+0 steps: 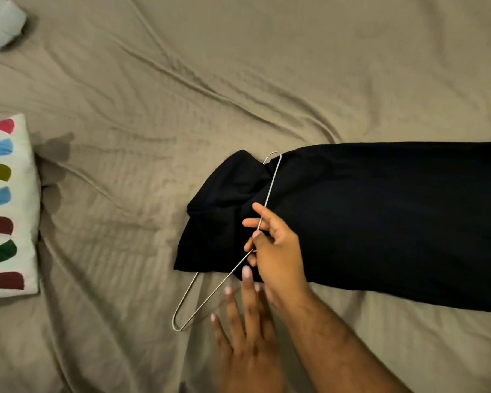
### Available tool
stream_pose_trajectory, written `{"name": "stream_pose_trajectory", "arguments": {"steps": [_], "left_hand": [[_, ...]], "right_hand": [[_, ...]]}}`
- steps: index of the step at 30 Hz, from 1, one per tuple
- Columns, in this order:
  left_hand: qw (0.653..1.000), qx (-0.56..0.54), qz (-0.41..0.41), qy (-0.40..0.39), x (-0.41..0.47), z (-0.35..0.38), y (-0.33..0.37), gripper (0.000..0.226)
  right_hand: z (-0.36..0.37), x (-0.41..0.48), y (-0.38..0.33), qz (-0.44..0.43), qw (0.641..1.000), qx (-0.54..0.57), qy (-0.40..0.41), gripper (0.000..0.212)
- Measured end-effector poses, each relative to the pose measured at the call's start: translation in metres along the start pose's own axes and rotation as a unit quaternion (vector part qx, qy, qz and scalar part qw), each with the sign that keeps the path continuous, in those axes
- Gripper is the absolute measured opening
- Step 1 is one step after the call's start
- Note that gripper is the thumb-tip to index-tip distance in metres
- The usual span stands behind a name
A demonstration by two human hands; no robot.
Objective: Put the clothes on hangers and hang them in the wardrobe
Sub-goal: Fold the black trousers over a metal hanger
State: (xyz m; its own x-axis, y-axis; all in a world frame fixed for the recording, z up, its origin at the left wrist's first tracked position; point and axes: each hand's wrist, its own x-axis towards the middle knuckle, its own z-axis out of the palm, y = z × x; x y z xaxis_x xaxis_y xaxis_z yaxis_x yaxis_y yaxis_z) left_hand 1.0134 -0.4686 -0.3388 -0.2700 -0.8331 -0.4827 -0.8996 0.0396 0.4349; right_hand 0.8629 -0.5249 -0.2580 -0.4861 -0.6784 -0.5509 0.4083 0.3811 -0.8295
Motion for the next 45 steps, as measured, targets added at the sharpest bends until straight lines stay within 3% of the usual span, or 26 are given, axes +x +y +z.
{"name": "stream_pose_trajectory", "arguments": {"steps": [1, 2, 3, 4, 5, 7, 9, 10, 12, 15, 19, 21, 23, 28, 34, 38, 41, 45], "left_hand": [[0.996, 0.007, 0.062, 0.07, -0.002, 0.006, -0.016, 0.099], [0.991, -0.054, 0.092, 0.084, -0.003, 0.002, -0.013, 0.153], [0.985, 0.011, 0.113, 0.132, -0.009, -0.018, -0.008, 0.065], [0.98, -0.02, 0.117, 0.157, -0.006, -0.047, 0.008, 0.048], [0.953, -0.018, 0.161, 0.256, -0.002, -0.066, 0.038, 0.035], [0.935, -0.043, 0.147, 0.32, 0.029, -0.131, 0.064, 0.026], [0.956, -0.091, 0.006, 0.279, 0.085, -0.135, 0.055, 0.046], [0.972, -0.099, -0.063, 0.202, 0.107, -0.142, 0.058, 0.059], [0.984, -0.064, -0.109, 0.123, 0.138, -0.149, 0.067, 0.072], [0.992, -0.056, -0.099, 0.045, 0.153, -0.155, 0.078, 0.072], [0.978, -0.2, -0.05, -0.028, 0.136, -0.152, 0.067, 0.048], [0.965, -0.255, -0.05, -0.015, 0.119, -0.16, 0.062, 0.047], [0.955, -0.291, -0.037, 0.044, 0.108, -0.167, 0.056, 0.046], [0.951, -0.244, 0.032, 0.185, 0.092, -0.183, 0.049, 0.041], [0.946, -0.293, -0.007, 0.141, 0.11, -0.178, 0.026, 0.034], [0.96, -0.238, -0.017, 0.147, 0.116, -0.16, 0.016, 0.032], [0.973, -0.159, -0.037, 0.162, 0.12, -0.147, 0.0, 0.046], [0.963, -0.088, -0.129, 0.218, 0.17, -0.106, -0.066, 0.051]], "right_hand": [[-0.002, 0.004, 0.0, -0.005, 1.0, 0.013, 0.006, 0.056], [-0.004, 0.006, -0.004, -0.006, 1.0, 0.012, 0.011, 0.056], [-0.008, 0.011, -0.005, -0.004, 1.0, 0.016, 0.021, 0.054], [-0.012, 0.015, -0.01, 0.0, 0.999, 0.02, 0.029, 0.052], [-0.016, 0.019, -0.014, -0.002, 0.999, 0.039, 0.023, 0.052], [-0.023, 0.019, -0.02, -0.003, 0.998, 0.069, -0.009, 0.061], [-0.029, 0.013, -0.019, -0.015, 0.995, 0.08, -0.051, 0.073], [-0.029, 0.009, -0.018, -0.017, 0.993, 0.09, -0.069, 0.077], [-0.029, 0.004, -0.011, -0.001, 0.989, 0.127, -0.079, 0.082], [-0.026, -0.003, -0.002, 0.01, 0.992, 0.122, -0.045, 0.069], [-0.026, -0.007, -0.003, 0.005, 0.996, 0.09, 0.023, 0.032], [-0.031, -0.006, -0.008, 0.007, 0.995, 0.092, 0.041, 0.027], [-0.037, -0.004, -0.014, 0.0, 0.996, 0.078, 0.037, 0.027], [-0.06, 0.01, -0.03, -0.017, 0.994, 0.035, 0.1, 0.026], [-0.138, 0.017, -0.058, -0.028, 0.975, 0.023, 0.219, 0.023], [-0.199, 0.01, -0.066, -0.041, 0.956, 0.005, 0.291, 0.021], [-0.236, 0.003, -0.065, -0.046, 0.946, -0.024, 0.321, 0.022], [-0.282, -0.001, -0.066, -0.061, 0.927, -0.06, 0.365, 0.022]]}}
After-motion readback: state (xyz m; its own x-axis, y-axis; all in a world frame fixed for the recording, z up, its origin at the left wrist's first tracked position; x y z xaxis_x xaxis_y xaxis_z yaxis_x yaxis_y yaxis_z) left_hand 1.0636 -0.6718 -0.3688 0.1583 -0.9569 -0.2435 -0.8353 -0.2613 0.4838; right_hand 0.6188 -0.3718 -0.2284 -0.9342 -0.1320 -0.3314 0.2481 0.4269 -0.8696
